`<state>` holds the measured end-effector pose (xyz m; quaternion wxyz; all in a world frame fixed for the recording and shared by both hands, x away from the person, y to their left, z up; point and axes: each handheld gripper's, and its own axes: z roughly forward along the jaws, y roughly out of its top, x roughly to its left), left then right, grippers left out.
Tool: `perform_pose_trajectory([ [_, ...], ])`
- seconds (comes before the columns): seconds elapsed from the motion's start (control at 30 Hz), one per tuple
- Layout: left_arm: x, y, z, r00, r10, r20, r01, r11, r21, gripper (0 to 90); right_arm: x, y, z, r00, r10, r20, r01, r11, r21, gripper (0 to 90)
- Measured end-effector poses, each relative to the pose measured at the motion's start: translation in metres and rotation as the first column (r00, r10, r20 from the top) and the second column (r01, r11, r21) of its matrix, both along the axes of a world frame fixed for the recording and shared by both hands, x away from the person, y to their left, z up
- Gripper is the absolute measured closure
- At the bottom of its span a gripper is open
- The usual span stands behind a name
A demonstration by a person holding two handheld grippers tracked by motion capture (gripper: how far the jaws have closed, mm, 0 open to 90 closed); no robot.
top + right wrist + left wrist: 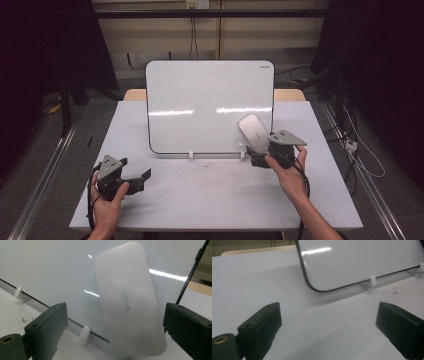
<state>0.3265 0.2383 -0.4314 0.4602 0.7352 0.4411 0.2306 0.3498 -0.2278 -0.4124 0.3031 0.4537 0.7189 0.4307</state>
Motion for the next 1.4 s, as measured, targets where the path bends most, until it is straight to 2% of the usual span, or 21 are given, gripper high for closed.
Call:
perform_pose_trajectory([
  [0.3, -0.001, -0.003, 0.002, 1.0, 0.0, 0.005, 0.0, 1.0, 0.005, 6.4, -0.02, -0.016, -0.007, 0.9997, -0.023, 0.001, 0.023, 0.999, 0.029, 7.1],
  [0.6, -0.003, -0.005, 0.002, 0.9999, -0.007, 0.009, 0.007, 1.0, -0.001, 6.4, -0.037, -0.031, -0.014, 0.9988, -0.044, -0.023, 0.045, 0.998, 0.033, 7.0],
  [0.73, -0.005, -0.006, 0.004, 0.9996, -0.013, 0.024, 0.012, 0.9996, 0.026, 6.4, -0.042, -0.035, -0.018, 0.9982, -0.056, -0.021, 0.057, 0.998, 0.033, 7.4],
  [0.77, -0.005, -0.006, 0.004, 0.9996, -0.01, 0.026, 0.01, 0.9998, 0.017, 6.4, -0.043, -0.036, -0.018, 0.9981, -0.057, -0.023, 0.058, 0.998, 0.035, 8.1],
  [1.03, -0.005, -0.007, 0.003, 0.9998, -0.009, 0.019, 0.009, 0.9997, 0.021, 6.5, -0.057, -0.045, -0.03, 0.9963, -0.077, -0.04, 0.078, 0.996, 0.041, 8.2],
  [1.13, -0.006, -0.007, 0.004, 0.9997, -0.015, 0.019, 0.014, 0.9995, 0.029, 6.5, -0.061, -0.049, -0.034, 0.9957, -0.084, -0.038, 0.086, 0.995, 0.049, 8.2],
  [1.23, -0.006, -0.008, 0.003, 0.9997, -0.014, 0.019, 0.013, 0.9998, 0.016, 6.5, -0.065, -0.05, -0.036, 0.9955, -0.088, -0.035, 0.09, 0.995, 0.045, 8.1],
  [1.4, -0.005, -0.01, 0.002, 0.9995, -0.028, 0.016, 0.028, 0.9994, 0.018, 6.4, -0.07, -0.052, -0.036, 0.9944, -0.105, -0.003, 0.105, 0.993, 0.059, 8.1],
])
